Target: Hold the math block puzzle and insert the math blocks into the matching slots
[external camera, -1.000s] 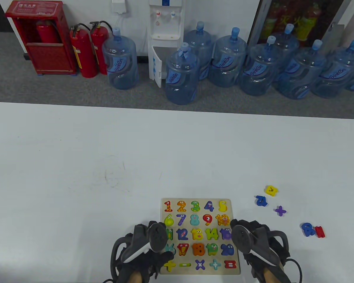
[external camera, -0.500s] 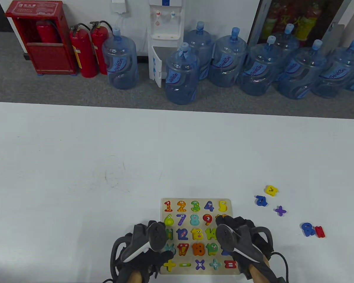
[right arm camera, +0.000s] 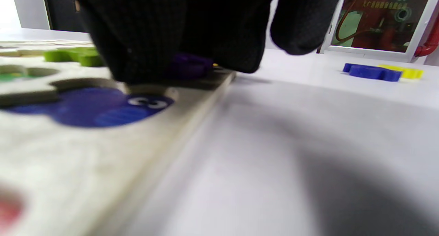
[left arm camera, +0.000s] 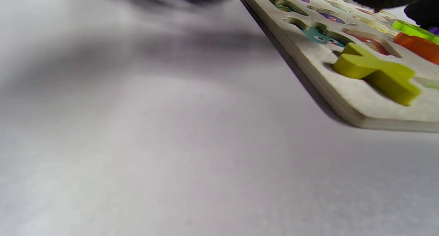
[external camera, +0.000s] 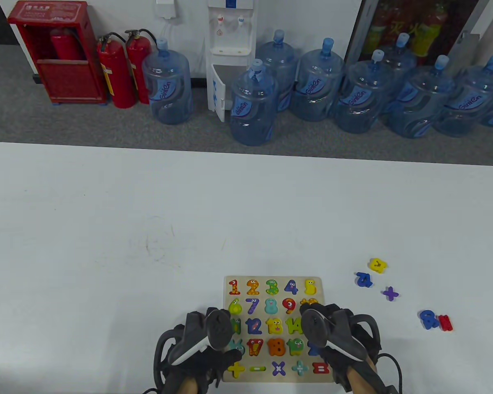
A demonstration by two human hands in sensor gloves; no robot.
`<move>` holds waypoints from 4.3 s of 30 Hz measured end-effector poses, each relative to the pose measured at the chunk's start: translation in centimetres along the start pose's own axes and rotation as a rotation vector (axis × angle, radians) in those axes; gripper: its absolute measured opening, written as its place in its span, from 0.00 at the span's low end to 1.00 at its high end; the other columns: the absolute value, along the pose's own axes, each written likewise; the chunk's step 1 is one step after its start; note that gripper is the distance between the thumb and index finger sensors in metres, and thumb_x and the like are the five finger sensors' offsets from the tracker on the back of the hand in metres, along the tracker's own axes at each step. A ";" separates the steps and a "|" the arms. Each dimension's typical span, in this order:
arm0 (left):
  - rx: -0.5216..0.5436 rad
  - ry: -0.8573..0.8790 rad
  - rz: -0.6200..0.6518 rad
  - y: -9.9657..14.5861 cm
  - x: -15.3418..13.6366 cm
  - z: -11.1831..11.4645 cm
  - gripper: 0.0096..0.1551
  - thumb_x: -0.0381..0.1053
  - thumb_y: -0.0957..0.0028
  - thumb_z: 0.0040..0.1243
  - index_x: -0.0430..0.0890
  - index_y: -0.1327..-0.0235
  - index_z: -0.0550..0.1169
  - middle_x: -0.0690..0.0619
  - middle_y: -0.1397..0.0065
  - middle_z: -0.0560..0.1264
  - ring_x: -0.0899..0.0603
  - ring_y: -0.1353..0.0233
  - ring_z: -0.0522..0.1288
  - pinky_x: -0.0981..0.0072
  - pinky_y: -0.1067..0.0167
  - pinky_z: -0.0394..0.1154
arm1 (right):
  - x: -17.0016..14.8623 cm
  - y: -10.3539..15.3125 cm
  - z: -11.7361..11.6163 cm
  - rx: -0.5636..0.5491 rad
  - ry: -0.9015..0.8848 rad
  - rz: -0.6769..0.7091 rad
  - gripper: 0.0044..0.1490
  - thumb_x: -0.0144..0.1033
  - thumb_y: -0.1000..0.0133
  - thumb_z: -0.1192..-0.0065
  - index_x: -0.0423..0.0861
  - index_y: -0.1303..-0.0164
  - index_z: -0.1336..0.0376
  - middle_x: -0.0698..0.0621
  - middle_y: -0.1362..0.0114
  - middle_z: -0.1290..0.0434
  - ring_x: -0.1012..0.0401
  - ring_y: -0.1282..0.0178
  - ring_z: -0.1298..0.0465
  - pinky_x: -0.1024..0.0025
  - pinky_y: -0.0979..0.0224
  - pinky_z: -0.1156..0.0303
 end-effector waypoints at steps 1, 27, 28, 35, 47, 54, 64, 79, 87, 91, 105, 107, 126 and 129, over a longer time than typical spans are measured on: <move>0.000 0.000 0.000 0.0 0.0 0.0 0.53 0.71 0.61 0.51 0.57 0.24 0.48 0.55 0.18 0.43 0.30 0.17 0.44 0.25 0.27 0.51 | 0.0 0.0 0.0 0.000 0.003 0.001 0.42 0.38 0.64 0.30 0.58 0.36 0.38 0.57 0.29 0.33 0.58 0.32 0.28 0.56 0.29 0.31; 0.002 -0.001 0.009 0.0 0.1 0.1 0.53 0.70 0.61 0.51 0.56 0.24 0.48 0.55 0.18 0.43 0.30 0.17 0.44 0.25 0.27 0.52 | -2.8 1.6 1.9 -0.117 -0.077 -0.026 0.39 0.38 0.65 0.30 0.60 0.39 0.35 0.57 0.27 0.35 0.57 0.32 0.28 0.54 0.27 0.32; 0.000 -0.005 0.005 0.0 0.0 0.1 0.53 0.70 0.61 0.51 0.56 0.24 0.48 0.55 0.18 0.43 0.30 0.17 0.44 0.25 0.27 0.51 | -3.9 1.7 2.1 -0.126 -0.081 -0.051 0.40 0.39 0.65 0.30 0.59 0.38 0.36 0.56 0.26 0.36 0.56 0.31 0.29 0.54 0.27 0.32; 0.011 -0.001 -0.005 0.0 -0.2 0.0 0.53 0.71 0.62 0.51 0.56 0.24 0.48 0.55 0.18 0.43 0.30 0.17 0.44 0.25 0.27 0.52 | -13.3 3.2 0.9 -0.046 0.118 -0.351 0.48 0.40 0.65 0.30 0.58 0.31 0.44 0.53 0.21 0.45 0.51 0.26 0.33 0.52 0.26 0.34; 0.020 -0.031 -0.015 0.1 -0.2 -0.1 0.53 0.71 0.62 0.51 0.56 0.24 0.47 0.55 0.18 0.43 0.30 0.17 0.45 0.25 0.27 0.52 | -21.1 5.0 -2.0 0.138 0.077 -0.637 0.53 0.34 0.61 0.32 0.54 0.27 0.53 0.48 0.19 0.54 0.46 0.22 0.41 0.52 0.25 0.36; 0.022 -0.026 -0.010 0.1 -0.1 -0.1 0.53 0.71 0.62 0.51 0.56 0.24 0.48 0.55 0.18 0.43 0.30 0.17 0.45 0.25 0.27 0.52 | -21.3 4.8 -2.8 0.147 0.099 -0.664 0.43 0.31 0.60 0.36 0.58 0.32 0.45 0.50 0.22 0.45 0.49 0.25 0.37 0.57 0.28 0.34; 0.014 -0.025 -0.004 0.1 0.0 0.1 0.53 0.70 0.62 0.51 0.56 0.24 0.48 0.55 0.18 0.43 0.30 0.17 0.45 0.25 0.27 0.52 | -19.7 5.0 -1.7 0.039 0.088 -0.612 0.38 0.36 0.66 0.27 0.51 0.42 0.32 0.46 0.35 0.28 0.56 0.44 0.21 0.63 0.44 0.23; 0.008 -0.027 -0.005 0.1 0.0 0.1 0.53 0.71 0.62 0.51 0.56 0.24 0.48 0.55 0.18 0.43 0.30 0.17 0.45 0.25 0.27 0.52 | -18.5 4.6 -1.9 0.032 0.062 -0.576 0.41 0.60 0.72 0.37 0.45 0.55 0.27 0.48 0.57 0.19 0.64 0.71 0.17 0.74 0.66 0.20; 0.014 -0.023 0.002 0.1 0.1 0.1 0.53 0.71 0.62 0.51 0.56 0.24 0.48 0.55 0.18 0.43 0.30 0.17 0.45 0.25 0.27 0.52 | -18.5 5.7 0.1 -0.082 -0.056 -0.552 0.40 0.55 0.70 0.33 0.48 0.49 0.28 0.49 0.50 0.21 0.62 0.64 0.18 0.73 0.60 0.21; 0.013 -0.026 0.003 0.1 0.1 0.1 0.53 0.71 0.62 0.51 0.56 0.24 0.48 0.55 0.18 0.43 0.30 0.17 0.45 0.25 0.27 0.52 | -17.1 5.0 -1.6 0.150 -0.069 -0.393 0.44 0.39 0.68 0.25 0.55 0.37 0.36 0.48 0.28 0.38 0.55 0.40 0.26 0.64 0.43 0.25; 0.008 -0.027 -0.003 0.1 0.1 0.1 0.53 0.71 0.62 0.51 0.56 0.24 0.48 0.55 0.18 0.43 0.31 0.17 0.45 0.25 0.27 0.52 | -14.2 4.2 -2.3 0.120 0.089 -0.331 0.40 0.36 0.65 0.29 0.58 0.39 0.37 0.56 0.31 0.33 0.60 0.45 0.23 0.64 0.40 0.25; 0.008 -0.027 -0.002 0.1 0.1 0.1 0.53 0.71 0.62 0.51 0.56 0.24 0.48 0.55 0.18 0.43 0.30 0.17 0.45 0.25 0.27 0.52 | -13.5 3.9 -2.0 0.101 0.148 -0.311 0.40 0.37 0.66 0.30 0.60 0.40 0.37 0.58 0.31 0.32 0.62 0.43 0.23 0.63 0.36 0.26; 0.005 -0.024 -0.005 0.1 0.0 0.1 0.53 0.71 0.62 0.51 0.56 0.24 0.48 0.55 0.18 0.43 0.31 0.17 0.44 0.25 0.27 0.52 | -10.7 3.9 -0.8 0.089 -0.059 -0.144 0.32 0.34 0.62 0.42 0.56 0.44 0.31 0.54 0.42 0.22 0.61 0.51 0.19 0.62 0.40 0.24; 0.005 -0.022 -0.005 0.1 0.0 0.1 0.53 0.71 0.62 0.51 0.56 0.24 0.48 0.55 0.18 0.43 0.30 0.17 0.44 0.25 0.27 0.52 | -10.7 3.8 -0.8 0.080 -0.075 -0.153 0.32 0.35 0.62 0.42 0.55 0.44 0.31 0.52 0.44 0.21 0.61 0.54 0.18 0.62 0.41 0.23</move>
Point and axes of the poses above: the tracker on the back of each hand, its own x axis roughly to the thumb side, its own y axis roughly from the fingertips to the wrist, z = x × y, the point moved 4 cm from there along -y, roughly from the wrist to the fingertips
